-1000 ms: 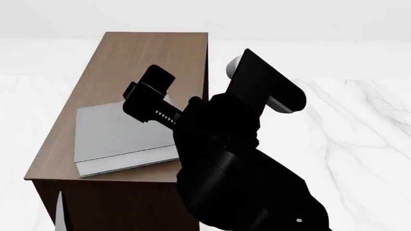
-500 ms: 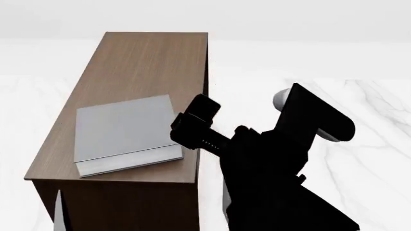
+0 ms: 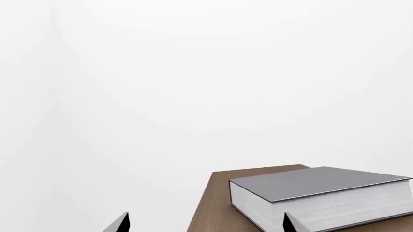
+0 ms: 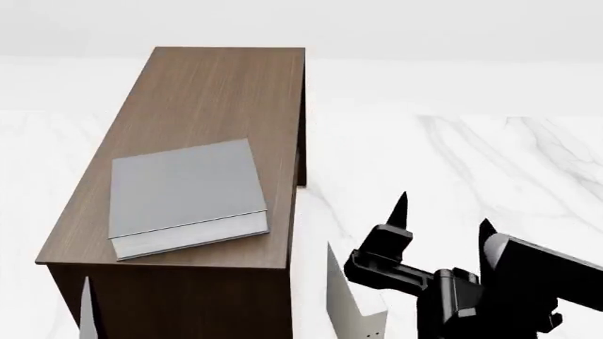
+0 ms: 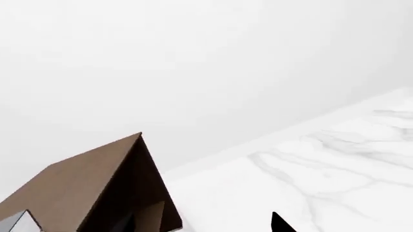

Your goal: Pick up the book in the middle and place it on the cabinet shelf.

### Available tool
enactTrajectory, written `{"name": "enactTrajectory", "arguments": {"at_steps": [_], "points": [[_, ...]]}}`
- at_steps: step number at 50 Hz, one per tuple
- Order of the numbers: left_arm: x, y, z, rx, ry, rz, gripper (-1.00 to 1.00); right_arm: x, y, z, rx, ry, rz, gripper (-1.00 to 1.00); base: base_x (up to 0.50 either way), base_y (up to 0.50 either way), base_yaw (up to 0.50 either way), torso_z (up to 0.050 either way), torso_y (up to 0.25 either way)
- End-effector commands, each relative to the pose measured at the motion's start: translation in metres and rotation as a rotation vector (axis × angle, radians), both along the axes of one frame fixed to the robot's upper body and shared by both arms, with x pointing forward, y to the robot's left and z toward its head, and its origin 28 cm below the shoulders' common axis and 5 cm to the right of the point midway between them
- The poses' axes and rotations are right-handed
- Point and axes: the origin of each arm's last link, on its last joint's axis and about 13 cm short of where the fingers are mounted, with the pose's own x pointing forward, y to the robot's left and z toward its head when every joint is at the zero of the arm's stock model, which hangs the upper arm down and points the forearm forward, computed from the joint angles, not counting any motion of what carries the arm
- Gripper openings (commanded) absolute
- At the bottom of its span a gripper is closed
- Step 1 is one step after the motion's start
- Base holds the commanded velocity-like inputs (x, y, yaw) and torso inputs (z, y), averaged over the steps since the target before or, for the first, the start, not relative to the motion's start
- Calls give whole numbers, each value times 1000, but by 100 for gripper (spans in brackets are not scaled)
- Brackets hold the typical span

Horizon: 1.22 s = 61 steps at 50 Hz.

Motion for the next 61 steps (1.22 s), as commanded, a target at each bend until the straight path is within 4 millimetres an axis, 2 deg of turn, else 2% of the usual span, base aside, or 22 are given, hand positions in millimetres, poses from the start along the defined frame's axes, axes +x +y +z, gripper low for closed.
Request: {"name": "enactTrajectory", "arguments": {"at_steps": [1,4,6,7,9,12,13,17,25,31,36,42,61], "points": [[4,5,10,-2,-48,31,100,-12,-8,-26,-149,-257,-147,100,0,0,0,0,0],[7,9,16,0,-84,60,100,-17,-12,-23,-170,-388,-197,100,0,0,0,0,0],[9,14,26,-20,-165,115,100,-21,-17,-13,-110,-507,-187,100,0,0,0,0,0],[9,20,36,8,-267,161,100,-20,-24,-2,-162,-621,-276,100,0,0,0,0,0],[9,25,44,14,-332,198,100,-21,-30,6,-156,-714,-329,100,0,0,0,0,0],[11,34,56,19,-384,261,100,-20,-41,18,-198,-796,-407,100,0,0,0,0,0],[12,40,62,24,-416,300,100,-18,-49,30,-200,-837,-481,100,0,0,0,0,0],[10,52,81,37,-520,388,100,-23,-65,56,-193,-953,-610,100,0,0,0,0,0],[4,78,113,89,-657,547,100,-38,-82,86,-186,-1104,-730,100,0,0,0,0,0],[-8,95,134,106,-762,667,100,-58,-92,113,-169,-1224,-815,100,0,0,0,0,0],[-17,104,146,121,-819,740,100,-65,-98,123,-167,-1254,-851,100,0,0,0,0,0],[-18,114,149,119,-821,798,100,-66,-99,126,-155,-1258,-860,100,0,0,0,0,0],[-17,114,149,120,-806,806,100,-66,-98,124,-159,-1258,-854,100,0,0,0,0,0]]}}
